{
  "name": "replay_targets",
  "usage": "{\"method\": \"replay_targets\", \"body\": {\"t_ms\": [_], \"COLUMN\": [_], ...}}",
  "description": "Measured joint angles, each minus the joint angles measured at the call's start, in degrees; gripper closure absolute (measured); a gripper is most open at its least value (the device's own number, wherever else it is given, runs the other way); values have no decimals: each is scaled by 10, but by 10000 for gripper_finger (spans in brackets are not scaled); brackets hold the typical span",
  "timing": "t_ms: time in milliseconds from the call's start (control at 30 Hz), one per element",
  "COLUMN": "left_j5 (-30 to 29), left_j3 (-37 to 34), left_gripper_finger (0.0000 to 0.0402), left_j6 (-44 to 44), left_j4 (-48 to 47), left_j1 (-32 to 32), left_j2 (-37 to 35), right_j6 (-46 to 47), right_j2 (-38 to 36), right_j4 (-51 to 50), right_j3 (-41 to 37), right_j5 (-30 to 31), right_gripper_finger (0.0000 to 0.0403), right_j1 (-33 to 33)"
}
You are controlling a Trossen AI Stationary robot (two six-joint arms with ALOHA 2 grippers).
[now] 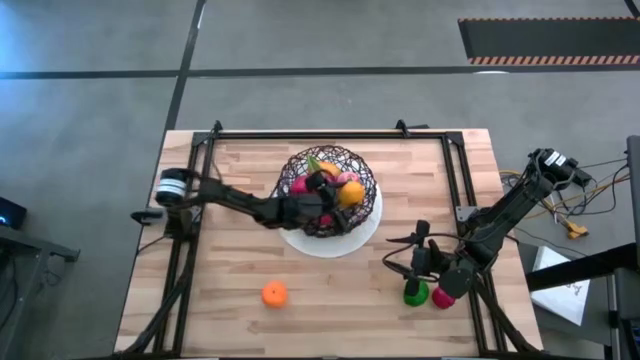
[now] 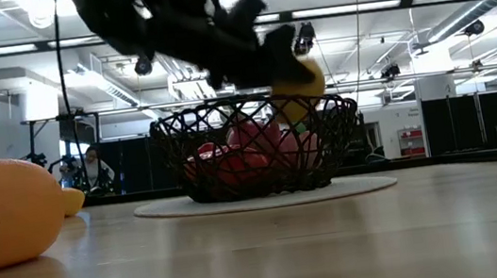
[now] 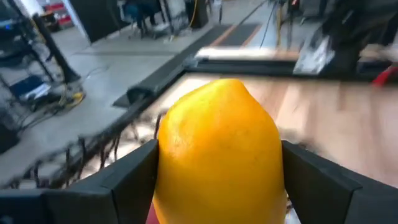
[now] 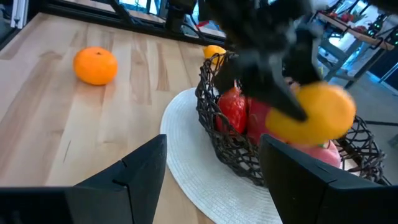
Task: Build produce basket
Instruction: Put the bottom lemon into the wire basket, then put the lemon into the wire basket
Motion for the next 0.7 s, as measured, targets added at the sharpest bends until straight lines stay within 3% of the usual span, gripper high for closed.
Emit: {"method": "replay_targets", "body": {"t_ms": [200,333,700], "left_j5": [4,43,78], "left_j3": [2,-1,2], "left_gripper_finger": [121,118,27], "left_j6": [-27,-47,-50], "left_j4": [1,-4,-28], "left_j1": [10,12,17], "left_j2": [33,31,6], "right_j6": [13,13,24], "right_j2": [0,0,0], "right_j4": [-1,-1,-1], "right_j3": [-1,-2,-2], "right_j5": [-1,-1,-1], "right_gripper_finger": [165,165,165], "right_j1": [0,0,0]}}
